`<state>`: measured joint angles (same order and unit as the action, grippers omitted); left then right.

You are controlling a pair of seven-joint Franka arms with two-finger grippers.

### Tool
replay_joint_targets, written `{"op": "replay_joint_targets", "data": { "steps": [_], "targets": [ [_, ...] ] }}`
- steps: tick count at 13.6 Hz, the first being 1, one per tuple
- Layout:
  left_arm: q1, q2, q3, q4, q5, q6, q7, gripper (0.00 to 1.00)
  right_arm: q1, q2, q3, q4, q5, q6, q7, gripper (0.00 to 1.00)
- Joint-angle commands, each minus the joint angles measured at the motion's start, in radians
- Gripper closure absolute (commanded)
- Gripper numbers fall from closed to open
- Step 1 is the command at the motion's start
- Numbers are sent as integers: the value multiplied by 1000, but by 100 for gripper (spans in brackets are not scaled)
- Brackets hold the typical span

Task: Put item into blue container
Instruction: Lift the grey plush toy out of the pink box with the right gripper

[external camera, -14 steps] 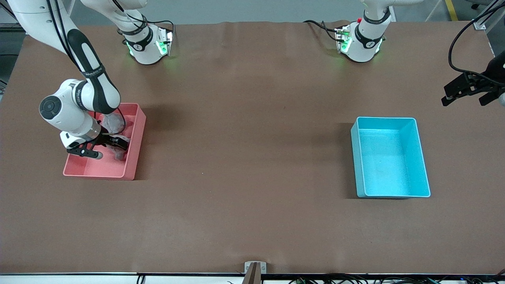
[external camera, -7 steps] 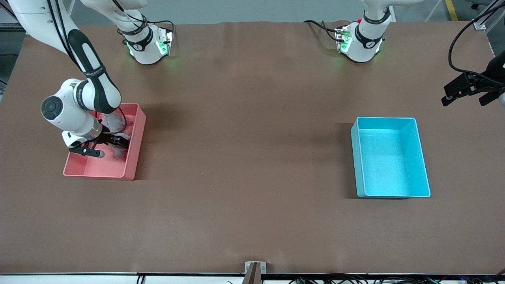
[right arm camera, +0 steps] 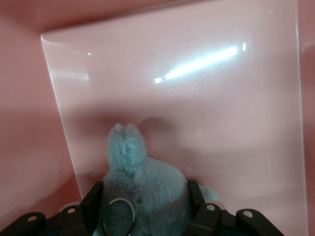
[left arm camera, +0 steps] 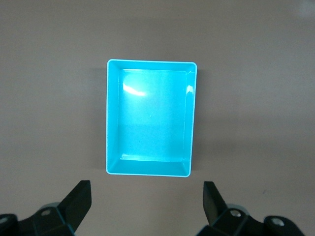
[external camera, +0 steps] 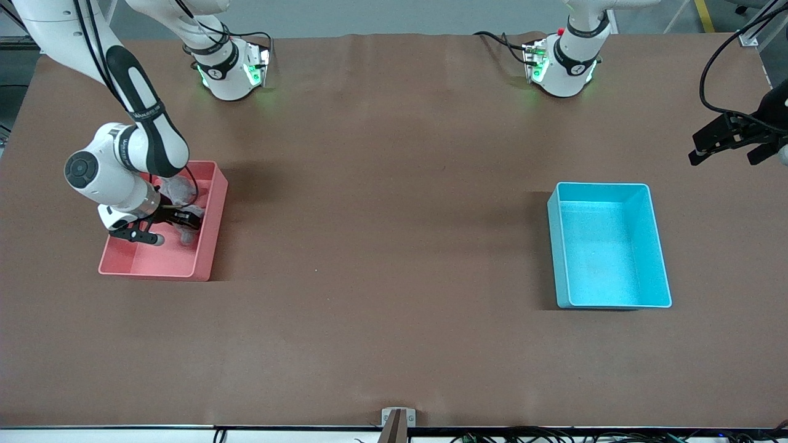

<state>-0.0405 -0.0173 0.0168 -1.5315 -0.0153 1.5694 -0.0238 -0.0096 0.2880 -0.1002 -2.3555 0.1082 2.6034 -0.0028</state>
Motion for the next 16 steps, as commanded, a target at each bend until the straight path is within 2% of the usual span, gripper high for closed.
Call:
{"op": "replay_joint_targets", "data": {
  "steps": [1,2,5,8,10,16],
  "targets": [
    [-1,-3,-1,5,-8,-5,-8,0,3,-12,1,-16,18,-8,7,32],
    [-1,-3,0,5,-8,-5,-8,0,2,-12,2,-14,18,-14,7,37],
    [-1,-3,0,5,-8,-5,-8,0,3,-13,2,-13,19,-28,7,70],
    [-1,-3,-1,5,-8,-5,-8,0,2,-13,2,-13,19,-29,7,91],
    [-1,-3,-1,5,-8,-5,-8,0,2,-13,2,-13,19,-28,7,96],
    [-1,-3,0,5,-8,-5,-8,0,-1,-17,0,13,19,-68,6,100]
  ]
}}
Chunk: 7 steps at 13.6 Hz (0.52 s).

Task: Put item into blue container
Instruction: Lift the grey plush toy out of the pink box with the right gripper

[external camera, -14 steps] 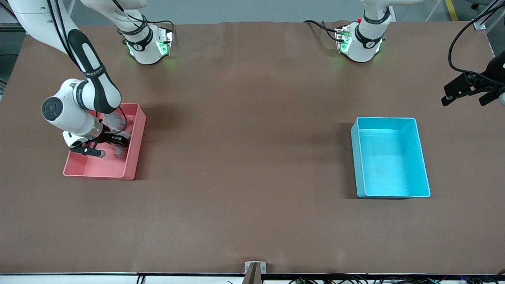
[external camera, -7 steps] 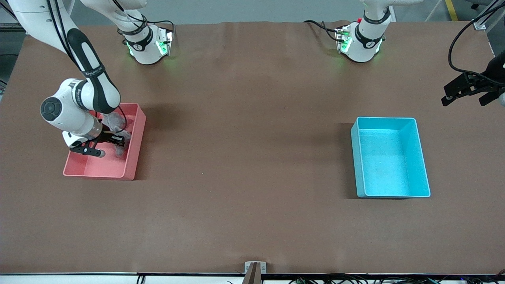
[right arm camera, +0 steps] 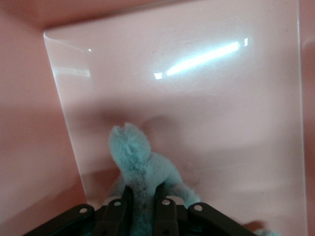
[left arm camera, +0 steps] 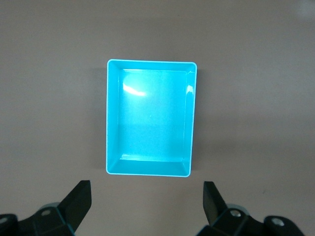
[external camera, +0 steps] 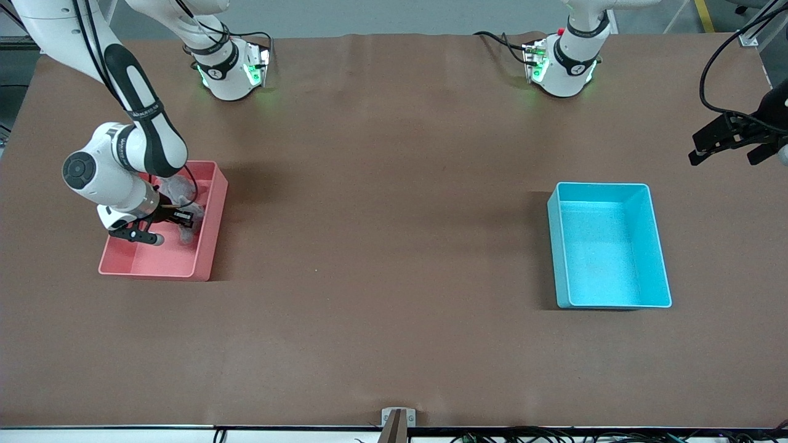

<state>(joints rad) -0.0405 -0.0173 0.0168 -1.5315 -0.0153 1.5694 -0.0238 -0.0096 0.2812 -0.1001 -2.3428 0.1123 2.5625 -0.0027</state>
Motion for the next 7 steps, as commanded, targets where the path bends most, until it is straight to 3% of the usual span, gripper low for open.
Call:
{"op": "replay_joint_targets", "data": {
  "steps": [1,4,7],
  "targets": [
    [-1,-3,0,5,-8,-5,-8,0,-3,-10,0,2,15,-31,6,100],
    [-1,-3,0,5,-8,-5,-8,0,-7,-14,-1,46,15,-88,-6,100],
    [-1,-3,0,5,-8,-5,-8,0,-30,-16,-6,182,9,-302,-11,100]
  ]
}}
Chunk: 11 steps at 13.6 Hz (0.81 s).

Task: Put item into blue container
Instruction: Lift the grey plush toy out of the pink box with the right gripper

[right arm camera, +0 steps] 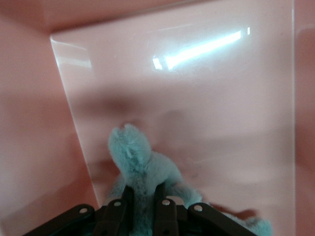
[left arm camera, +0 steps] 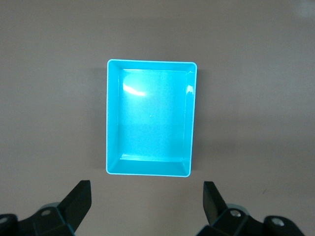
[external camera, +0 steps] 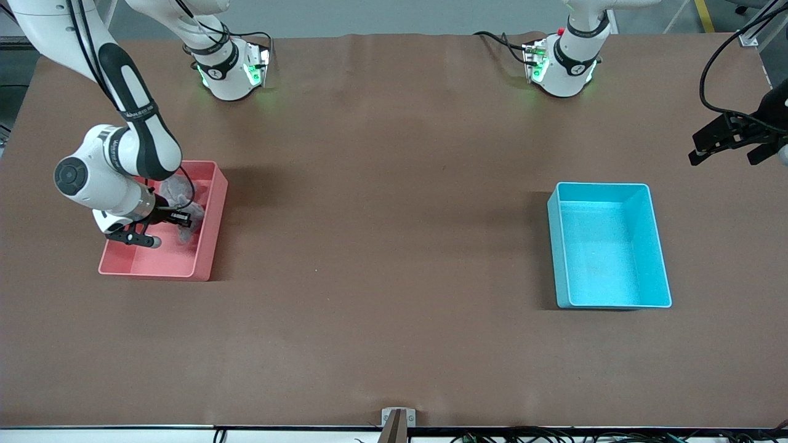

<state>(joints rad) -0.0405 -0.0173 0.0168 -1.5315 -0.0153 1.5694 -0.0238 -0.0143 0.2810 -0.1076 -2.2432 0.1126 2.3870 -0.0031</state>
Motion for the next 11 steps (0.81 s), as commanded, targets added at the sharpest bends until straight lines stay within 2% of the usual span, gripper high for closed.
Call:
{"op": "replay_joint_targets", "data": {
  "steps": [1,7,9,11],
  "targets": [
    [-1,-3,0,5,-8,-5,-8,0,-35,-16,2,144,4,-205,-11,100],
    [-1,-3,0,7,-8,-5,-8,0,-30,-13,3,394,1,-512,27,100],
    [-1,-4,-1,7,-8,-5,-8,0,6,-14,12,413,12,-548,159,100],
    [-2,-4,-1,7,-8,-5,-8,0,97,-25,14,413,18,-562,320,100]
  ]
}}
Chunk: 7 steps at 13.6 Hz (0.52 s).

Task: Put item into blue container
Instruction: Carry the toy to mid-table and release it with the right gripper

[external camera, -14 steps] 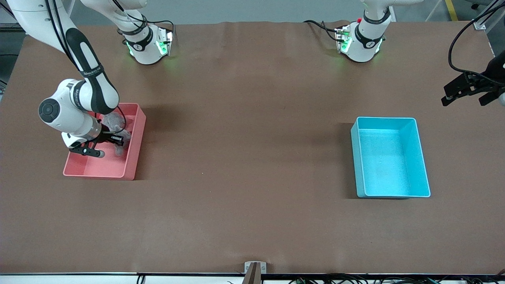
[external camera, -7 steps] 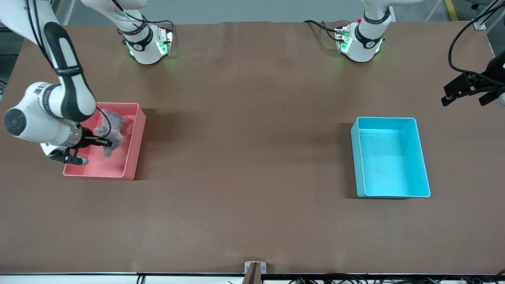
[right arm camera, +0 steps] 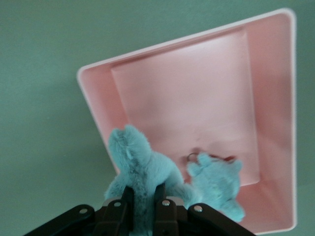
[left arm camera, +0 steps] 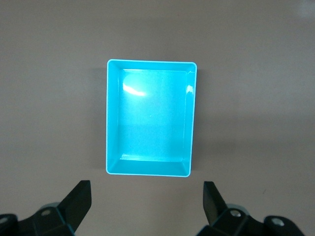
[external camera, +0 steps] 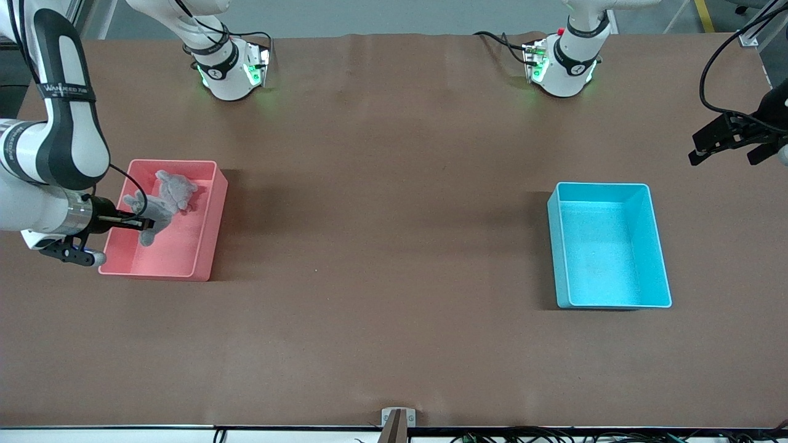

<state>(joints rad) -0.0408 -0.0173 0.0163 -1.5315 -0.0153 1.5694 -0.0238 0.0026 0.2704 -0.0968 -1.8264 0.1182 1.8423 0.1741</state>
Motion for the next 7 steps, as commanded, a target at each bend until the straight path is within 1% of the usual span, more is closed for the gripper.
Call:
{"op": "replay_joint_targets", "data": {
  "steps": [1,3,6,7],
  "targets": [
    [-2,-4,-1,7,-9,-5,-8,0,129,-17,3,-4,29,-14,233,100],
    [1,-4,-1,7,-12,-5,-8,0,232,-17,2,-2,78,6,397,100],
    [1,-4,-1,7,-11,-5,-8,0,394,-10,2,-2,84,116,661,100],
    [1,-3,1,7,-11,-5,-7,0,455,-2,2,-1,83,173,750,100]
  ]
}}
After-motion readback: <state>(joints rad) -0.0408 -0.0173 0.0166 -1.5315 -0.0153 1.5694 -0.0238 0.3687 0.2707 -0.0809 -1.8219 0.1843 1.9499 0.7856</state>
